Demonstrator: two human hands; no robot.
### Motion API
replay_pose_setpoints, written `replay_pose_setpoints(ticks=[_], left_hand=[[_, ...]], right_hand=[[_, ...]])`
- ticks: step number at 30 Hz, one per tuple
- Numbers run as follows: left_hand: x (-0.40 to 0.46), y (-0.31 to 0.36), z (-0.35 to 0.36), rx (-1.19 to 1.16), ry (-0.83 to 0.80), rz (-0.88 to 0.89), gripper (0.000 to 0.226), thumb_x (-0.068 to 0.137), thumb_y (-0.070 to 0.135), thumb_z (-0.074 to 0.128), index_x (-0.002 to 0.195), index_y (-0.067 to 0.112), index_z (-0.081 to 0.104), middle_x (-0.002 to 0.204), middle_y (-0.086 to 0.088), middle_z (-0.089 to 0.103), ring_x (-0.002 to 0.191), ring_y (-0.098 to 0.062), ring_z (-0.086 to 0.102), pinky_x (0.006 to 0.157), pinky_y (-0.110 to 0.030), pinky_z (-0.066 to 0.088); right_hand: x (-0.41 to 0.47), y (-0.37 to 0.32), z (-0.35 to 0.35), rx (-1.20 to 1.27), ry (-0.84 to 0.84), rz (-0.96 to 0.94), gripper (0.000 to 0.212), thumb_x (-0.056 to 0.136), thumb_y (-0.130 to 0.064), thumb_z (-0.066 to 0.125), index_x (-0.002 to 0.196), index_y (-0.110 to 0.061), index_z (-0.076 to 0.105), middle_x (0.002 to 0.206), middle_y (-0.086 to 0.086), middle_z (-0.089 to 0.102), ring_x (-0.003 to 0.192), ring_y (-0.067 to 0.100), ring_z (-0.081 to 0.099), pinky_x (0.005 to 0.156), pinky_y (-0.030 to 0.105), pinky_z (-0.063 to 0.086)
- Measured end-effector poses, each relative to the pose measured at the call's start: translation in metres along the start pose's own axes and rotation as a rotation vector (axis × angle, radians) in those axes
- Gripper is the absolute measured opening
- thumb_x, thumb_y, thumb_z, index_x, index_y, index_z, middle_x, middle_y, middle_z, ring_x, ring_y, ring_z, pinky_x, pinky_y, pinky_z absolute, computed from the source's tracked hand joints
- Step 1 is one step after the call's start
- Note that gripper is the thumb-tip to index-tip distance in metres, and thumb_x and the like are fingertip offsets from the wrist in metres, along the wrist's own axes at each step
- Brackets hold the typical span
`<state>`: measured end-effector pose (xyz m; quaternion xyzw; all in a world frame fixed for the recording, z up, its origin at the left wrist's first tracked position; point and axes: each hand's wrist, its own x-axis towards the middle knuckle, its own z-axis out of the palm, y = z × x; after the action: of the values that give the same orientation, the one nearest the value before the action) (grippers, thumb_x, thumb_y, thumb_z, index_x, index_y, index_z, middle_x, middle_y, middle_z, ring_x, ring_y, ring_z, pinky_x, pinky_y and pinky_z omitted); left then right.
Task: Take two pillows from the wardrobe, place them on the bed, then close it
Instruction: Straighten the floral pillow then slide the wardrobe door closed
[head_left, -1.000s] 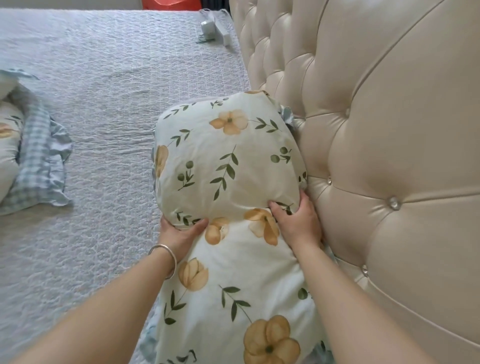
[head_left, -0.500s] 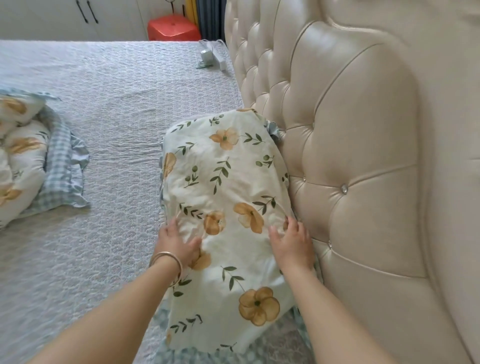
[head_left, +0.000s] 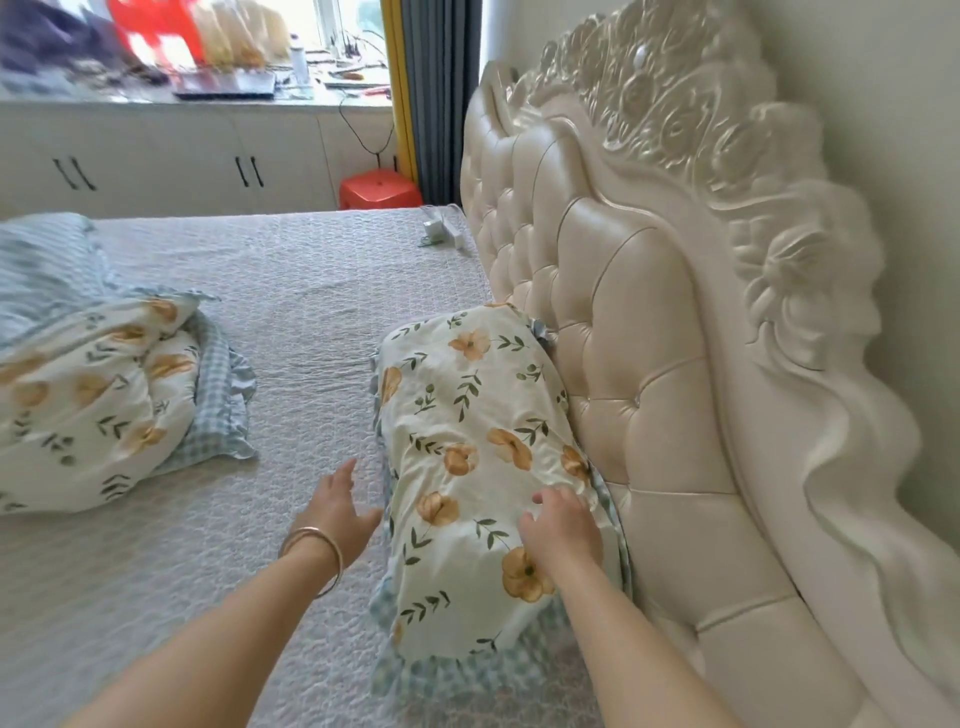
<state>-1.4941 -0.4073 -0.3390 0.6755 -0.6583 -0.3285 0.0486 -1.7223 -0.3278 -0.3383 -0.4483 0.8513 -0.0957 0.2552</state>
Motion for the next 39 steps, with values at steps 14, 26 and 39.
replay_pose_setpoints(ticks=[14,26,39], left_hand=[[-0.154,-0.129,-0.114,-0.076,0.418,-0.195,0.064,0.085,0.034,0.058,0.142,0.029,0.029,0.135,0.004,0.041,0.089,-0.009,0.057,0.075,-0.028,0.051],[-0.325,-0.293,-0.175,-0.220,0.669,-0.576,0.053,0.088,0.028,0.055,0.137,0.022,0.038,0.136,0.000,0.041,0.112,-0.017,0.054,0.092,-0.036,0.048],[-0.518,-0.509,-0.230,-0.388,1.010,-0.890,0.048,0.087,0.026,0.056,0.133,0.024,0.043,0.131,0.003,0.049,0.106,-0.016,0.057,0.092,-0.031,0.046]], right_hand=[[-0.119,-0.183,0.045,0.019,-0.201,-0.626,0.036,0.091,-0.031,0.047,0.125,-0.018,0.053,0.131,0.003,0.053,0.121,0.019,0.046,0.095,0.033,0.040],[-0.298,-0.325,0.125,-0.112,-0.498,-1.138,0.033,0.092,-0.032,0.051,0.123,-0.021,0.055,0.120,-0.001,0.059,0.111,0.017,0.054,0.089,0.031,0.044],[-0.573,-0.456,0.275,-0.147,-0.811,-1.409,0.028,0.094,-0.027,0.044,0.115,-0.020,0.062,0.117,0.000,0.062,0.099,0.019,0.059,0.075,0.026,0.046]])
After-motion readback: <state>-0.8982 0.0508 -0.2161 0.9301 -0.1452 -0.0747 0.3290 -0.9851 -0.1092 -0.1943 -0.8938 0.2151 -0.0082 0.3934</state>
